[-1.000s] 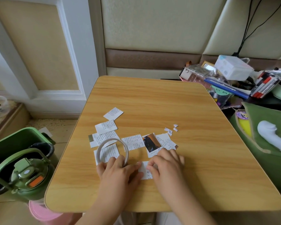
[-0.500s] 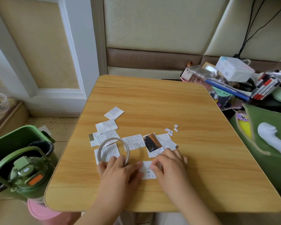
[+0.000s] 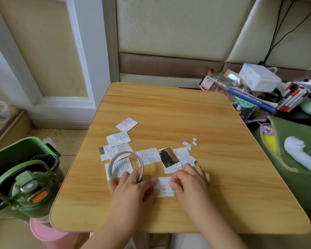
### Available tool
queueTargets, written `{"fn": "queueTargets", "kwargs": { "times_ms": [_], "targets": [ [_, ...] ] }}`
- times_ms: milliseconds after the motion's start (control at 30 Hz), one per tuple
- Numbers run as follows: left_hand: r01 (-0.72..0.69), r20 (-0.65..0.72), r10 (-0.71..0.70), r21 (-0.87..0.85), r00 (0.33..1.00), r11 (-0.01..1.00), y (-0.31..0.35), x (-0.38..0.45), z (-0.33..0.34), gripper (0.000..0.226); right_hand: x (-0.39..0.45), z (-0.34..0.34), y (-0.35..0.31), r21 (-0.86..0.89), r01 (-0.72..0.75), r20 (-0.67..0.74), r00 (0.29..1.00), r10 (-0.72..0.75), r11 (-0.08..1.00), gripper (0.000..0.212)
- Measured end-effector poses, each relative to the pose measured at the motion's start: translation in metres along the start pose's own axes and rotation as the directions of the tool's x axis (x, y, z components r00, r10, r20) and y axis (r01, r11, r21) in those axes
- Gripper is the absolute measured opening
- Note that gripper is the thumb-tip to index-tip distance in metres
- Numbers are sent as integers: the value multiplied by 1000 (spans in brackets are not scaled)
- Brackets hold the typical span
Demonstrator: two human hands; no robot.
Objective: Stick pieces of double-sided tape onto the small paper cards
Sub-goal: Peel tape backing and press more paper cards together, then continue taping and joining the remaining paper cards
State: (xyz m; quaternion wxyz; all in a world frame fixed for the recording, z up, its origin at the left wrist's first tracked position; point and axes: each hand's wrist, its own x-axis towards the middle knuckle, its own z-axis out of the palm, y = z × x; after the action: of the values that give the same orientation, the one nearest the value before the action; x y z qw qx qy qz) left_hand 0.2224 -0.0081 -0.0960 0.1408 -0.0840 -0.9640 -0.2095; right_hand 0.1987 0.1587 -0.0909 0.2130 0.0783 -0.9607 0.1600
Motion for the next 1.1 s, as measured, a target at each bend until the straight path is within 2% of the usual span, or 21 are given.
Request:
{"fn": "queueTargets", "kwargs": {
  "times_ms": [133,333,433,467,567,633,733,933,1100],
  "targets": [
    [-10,7,10,-30,1000,999,0,0,-2,34,-5,13,-22,39,79,-9,997,-79,996,15],
    [3,44,-3,-1,999,1000,0,1,-2,33,-11,-2,6,15,-46,-2,999,46,999,26],
    [23,39,-23,11,999,1000,-3,0,-5,34,-16,-11,19,8,-77,-72,994,77,997,15],
    [29,42,-29,20,999,999,-7,0,-8,35,-20,-11,22,39,-84,-96,992,87,996,10],
    [71,20,-72,63,997,995,-29,-1,-17,32,-32,-10,25,181,-126,-131,980,151,975,13],
    [139,-6,-139,72,990,988,-45,2,-28,25,-34,-10,21,245,-132,-143,975,171,960,10],
    [244,30,-248,98,968,965,-57,13,-45,21,-29,-11,9,321,-115,-141,976,167,940,8],
    [274,38,-277,68,960,959,-59,29,-44,33,-18,-11,-7,366,-95,-65,990,128,926,29],
    [303,50,-305,30,951,952,-52,34,-46,37,-10,-10,-12,380,-138,81,990,116,915,21]
  ]
}}
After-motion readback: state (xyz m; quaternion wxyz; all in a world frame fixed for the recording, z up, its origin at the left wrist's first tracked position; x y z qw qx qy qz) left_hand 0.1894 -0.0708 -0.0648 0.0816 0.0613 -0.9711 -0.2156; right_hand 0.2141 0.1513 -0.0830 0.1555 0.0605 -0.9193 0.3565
